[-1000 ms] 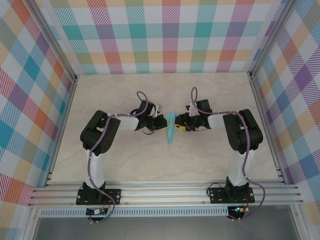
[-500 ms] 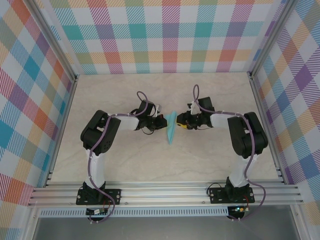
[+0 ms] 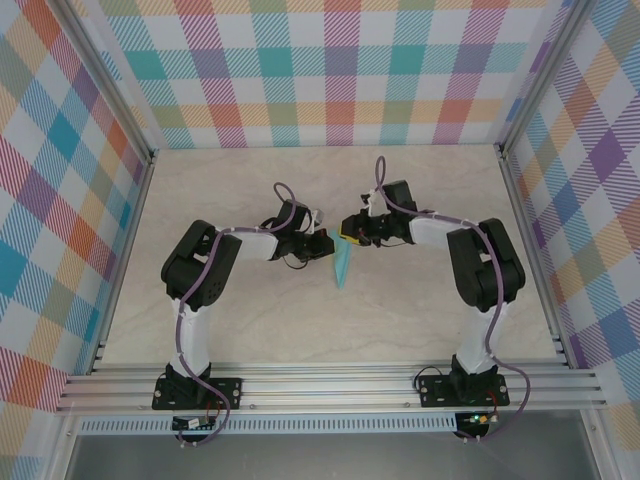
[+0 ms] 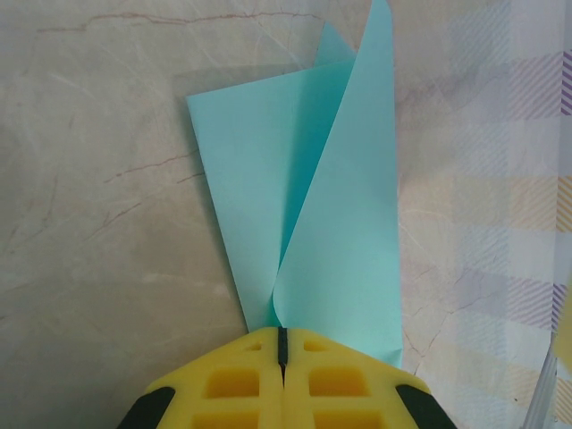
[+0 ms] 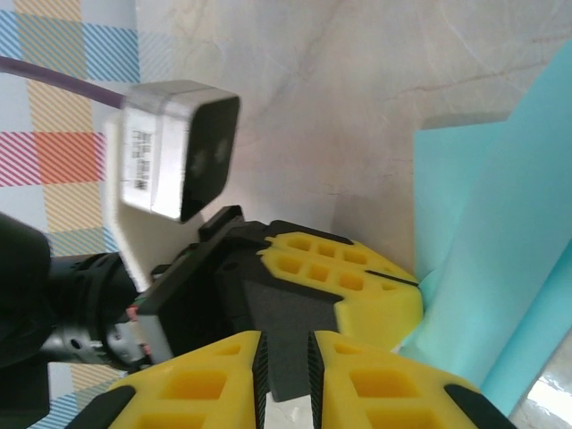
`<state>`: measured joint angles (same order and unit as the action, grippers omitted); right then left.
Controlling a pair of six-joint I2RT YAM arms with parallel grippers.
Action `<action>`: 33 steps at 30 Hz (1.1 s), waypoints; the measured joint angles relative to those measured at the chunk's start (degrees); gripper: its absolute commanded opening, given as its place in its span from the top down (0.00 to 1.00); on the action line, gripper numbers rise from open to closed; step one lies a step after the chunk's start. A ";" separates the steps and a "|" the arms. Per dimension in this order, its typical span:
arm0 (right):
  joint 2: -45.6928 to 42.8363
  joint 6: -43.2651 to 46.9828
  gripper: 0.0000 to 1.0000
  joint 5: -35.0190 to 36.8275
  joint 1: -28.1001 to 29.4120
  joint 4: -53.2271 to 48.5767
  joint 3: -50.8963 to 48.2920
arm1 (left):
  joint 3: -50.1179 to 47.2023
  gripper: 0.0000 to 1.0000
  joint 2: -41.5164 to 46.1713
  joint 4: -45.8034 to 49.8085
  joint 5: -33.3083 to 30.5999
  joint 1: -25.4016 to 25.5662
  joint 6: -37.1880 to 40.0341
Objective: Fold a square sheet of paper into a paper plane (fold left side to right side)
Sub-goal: Fold the wing for the fifth time at the center of the table.
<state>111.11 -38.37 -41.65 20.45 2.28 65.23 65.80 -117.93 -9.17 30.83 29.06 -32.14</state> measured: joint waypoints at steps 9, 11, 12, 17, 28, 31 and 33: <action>4.57 0.09 0.80 0.17 -0.02 -1.51 1.03 | 0.00 1.00 0.00 0.04 -0.22 0.00 0.00; 4.74 0.24 0.79 0.28 -0.02 -2.12 1.11 | 0.00 1.00 0.00 0.07 -0.28 0.00 0.00; 4.79 0.26 0.79 0.39 -0.02 -2.40 1.20 | 0.00 1.00 0.00 0.07 -0.31 0.00 0.00; 5.01 0.55 0.79 0.68 -0.02 -2.75 1.55 | 0.00 1.00 0.00 0.11 -0.42 0.00 0.00; 5.44 2.62 0.79 2.19 -0.02 -4.44 1.64 | 0.00 1.00 0.00 0.13 -0.44 0.00 0.00; 5.55 2.86 0.79 2.19 -0.02 -4.55 1.64 | 0.00 1.00 0.00 0.13 -0.46 0.00 0.00; 5.75 2.89 0.79 2.19 -0.02 -4.55 1.66 | 0.00 1.00 0.00 0.15 -0.46 0.00 0.00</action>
<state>116.86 -35.48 -39.46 20.43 -2.26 66.89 65.80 -117.93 -9.02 30.37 29.06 -32.14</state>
